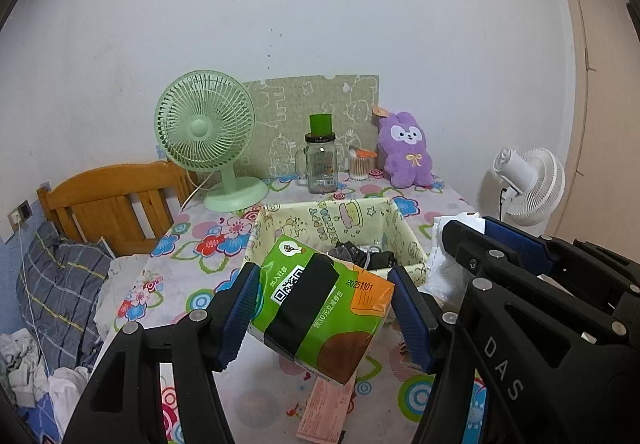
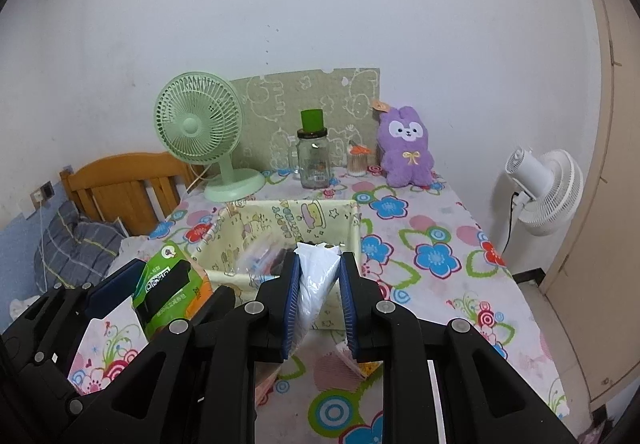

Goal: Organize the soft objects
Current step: 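Lift the white cloth and green tissue pack and carry both over the basket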

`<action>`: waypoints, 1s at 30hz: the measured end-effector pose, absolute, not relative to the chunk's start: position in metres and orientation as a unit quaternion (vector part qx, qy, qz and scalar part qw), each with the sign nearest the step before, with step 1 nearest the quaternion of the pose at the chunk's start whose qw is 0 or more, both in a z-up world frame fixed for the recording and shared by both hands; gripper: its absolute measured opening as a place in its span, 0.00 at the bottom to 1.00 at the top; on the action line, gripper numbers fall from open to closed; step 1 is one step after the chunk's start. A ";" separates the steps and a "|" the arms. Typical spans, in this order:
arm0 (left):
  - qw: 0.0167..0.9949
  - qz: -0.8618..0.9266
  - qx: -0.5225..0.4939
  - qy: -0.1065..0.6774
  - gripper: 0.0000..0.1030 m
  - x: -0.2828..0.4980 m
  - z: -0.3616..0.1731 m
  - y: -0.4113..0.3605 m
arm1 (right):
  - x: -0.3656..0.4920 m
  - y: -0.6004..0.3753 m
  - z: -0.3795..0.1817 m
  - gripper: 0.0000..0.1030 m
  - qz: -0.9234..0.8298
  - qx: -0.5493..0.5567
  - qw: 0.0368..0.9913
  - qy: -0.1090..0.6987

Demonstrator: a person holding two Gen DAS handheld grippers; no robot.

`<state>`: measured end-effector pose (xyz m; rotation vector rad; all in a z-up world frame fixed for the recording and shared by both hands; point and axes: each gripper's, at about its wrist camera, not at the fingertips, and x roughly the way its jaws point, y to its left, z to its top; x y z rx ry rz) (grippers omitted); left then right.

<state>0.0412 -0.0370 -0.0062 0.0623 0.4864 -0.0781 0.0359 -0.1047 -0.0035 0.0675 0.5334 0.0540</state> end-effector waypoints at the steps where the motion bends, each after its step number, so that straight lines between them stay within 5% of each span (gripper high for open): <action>1: 0.970 -0.039 0.031 0.240 0.65 0.042 -0.005 -0.037 | 0.038 -0.105 -0.002 0.22 0.027 0.033 0.964 0.262; 30: 0.974 -0.031 0.028 0.224 0.65 0.102 0.009 -0.042 | 0.102 -0.113 0.009 0.22 0.033 0.040 0.967 0.250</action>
